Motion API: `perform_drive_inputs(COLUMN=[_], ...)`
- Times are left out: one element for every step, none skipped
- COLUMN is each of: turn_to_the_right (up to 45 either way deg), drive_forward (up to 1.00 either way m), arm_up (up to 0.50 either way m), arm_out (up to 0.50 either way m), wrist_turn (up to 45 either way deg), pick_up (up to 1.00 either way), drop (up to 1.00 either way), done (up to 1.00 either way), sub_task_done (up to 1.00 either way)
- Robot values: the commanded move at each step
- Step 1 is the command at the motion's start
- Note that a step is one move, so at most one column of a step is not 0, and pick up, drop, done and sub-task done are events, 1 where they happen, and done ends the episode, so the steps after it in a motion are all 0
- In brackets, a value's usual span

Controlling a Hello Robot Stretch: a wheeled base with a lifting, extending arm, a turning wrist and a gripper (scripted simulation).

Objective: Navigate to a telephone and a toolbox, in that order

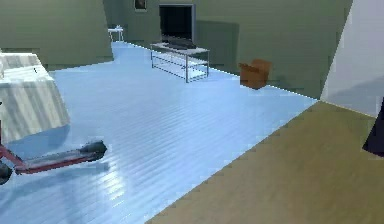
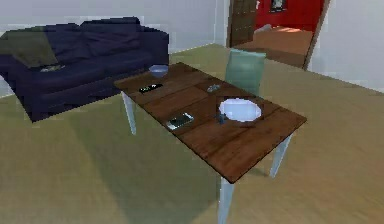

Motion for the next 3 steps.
perform_drive_inputs(turn_to_the_right=[45.0,3.0,0.0], drive_forward=[0.0,0.0,1.0], arm_up=[0.0,0.0,0.0], arm_out=[0.0,0.0,0.0], wrist_turn=[0.0,0.0,0.0], pick_up=[0.0,0.0,0.0], drop=[0.0,0.0,0.0], done=[0.0,0.0,0.0], sub_task_done=[0.0,0.0,0.0])
